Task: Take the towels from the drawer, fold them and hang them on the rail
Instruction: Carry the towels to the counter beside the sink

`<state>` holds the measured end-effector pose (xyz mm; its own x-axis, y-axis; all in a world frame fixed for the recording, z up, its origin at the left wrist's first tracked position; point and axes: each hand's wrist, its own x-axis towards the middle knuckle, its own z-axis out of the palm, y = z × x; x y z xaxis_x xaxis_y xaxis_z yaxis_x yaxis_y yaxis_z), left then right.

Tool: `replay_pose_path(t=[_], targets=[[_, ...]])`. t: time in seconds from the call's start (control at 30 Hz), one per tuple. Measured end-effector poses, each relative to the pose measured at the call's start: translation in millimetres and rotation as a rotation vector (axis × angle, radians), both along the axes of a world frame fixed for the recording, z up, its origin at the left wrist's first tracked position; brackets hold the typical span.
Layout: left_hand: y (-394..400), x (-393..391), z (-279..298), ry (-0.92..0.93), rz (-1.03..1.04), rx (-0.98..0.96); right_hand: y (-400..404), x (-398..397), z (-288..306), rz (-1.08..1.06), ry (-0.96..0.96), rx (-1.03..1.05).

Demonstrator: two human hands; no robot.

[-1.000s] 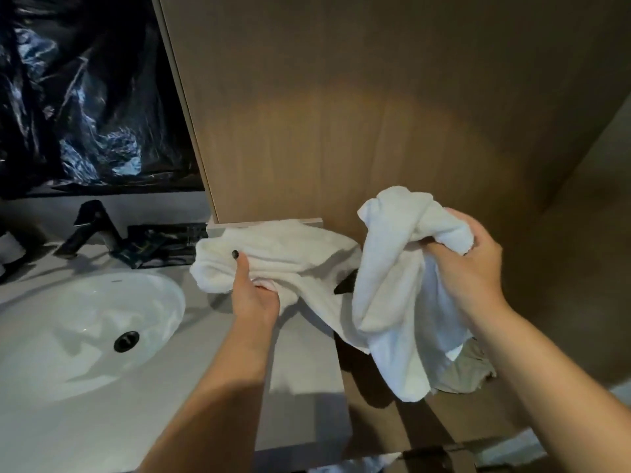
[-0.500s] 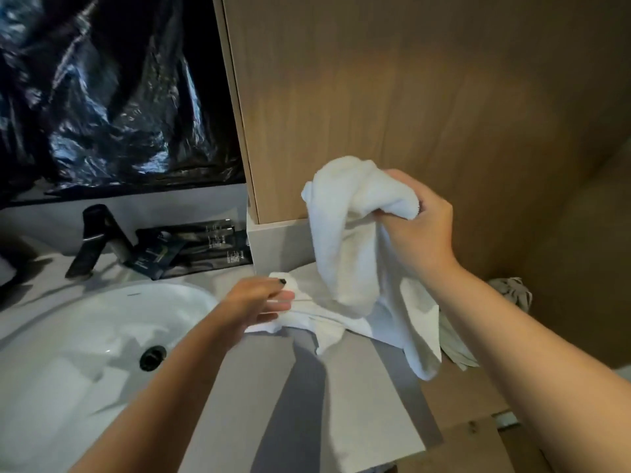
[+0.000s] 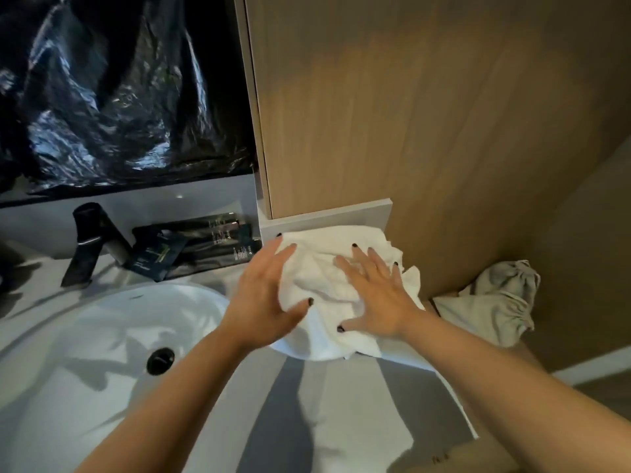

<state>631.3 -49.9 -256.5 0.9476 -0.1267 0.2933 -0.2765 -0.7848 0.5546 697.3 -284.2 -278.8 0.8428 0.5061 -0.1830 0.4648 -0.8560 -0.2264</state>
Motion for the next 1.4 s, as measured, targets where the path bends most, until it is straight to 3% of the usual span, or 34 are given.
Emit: replay_pose_path(t=[0.13, 0.27, 0.33, 0.47, 0.6, 0.7, 1.1, 1.4], targets=[[-14.6, 21.6, -19.3, 0.118, -0.133, 0.601, -17.3, 13.4, -10.6, 0.059, 0.079, -0.117], [-12.7, 37.4, -48.5, 0.320, -0.147, 0.814, -11.5, 20.9, -27.7, 0.158, 0.189, -0.230], [-7.7, 41.3, -60.3, 0.303, -0.139, 0.807, -7.7, 26.5, -33.7, 0.165, 0.139, -0.240], [-6.0, 47.5, -71.7, 0.166, -0.052, 0.648, -3.2, 48.9, -34.7, 0.227, -0.163, -0.249], [1.5, 55.4, -96.9, -0.061, -0.037, 0.558, -8.0, 59.1, -43.1, 0.287, -0.273, -0.201], [6.6, 60.0, -107.9, -0.119, -0.030, 0.530, -9.5, 62.4, -56.3, 0.248, -0.276, -0.120], [-16.5, 39.3, -67.4, 0.212, 0.036, 0.691, -13.8, 35.2, -28.6, 0.205, -0.051, -0.185], [-64.2, 3.3, -19.3, 0.257, 0.142, 0.614, -65.6, -11.2, 17.6, 0.255, -0.112, -0.029]])
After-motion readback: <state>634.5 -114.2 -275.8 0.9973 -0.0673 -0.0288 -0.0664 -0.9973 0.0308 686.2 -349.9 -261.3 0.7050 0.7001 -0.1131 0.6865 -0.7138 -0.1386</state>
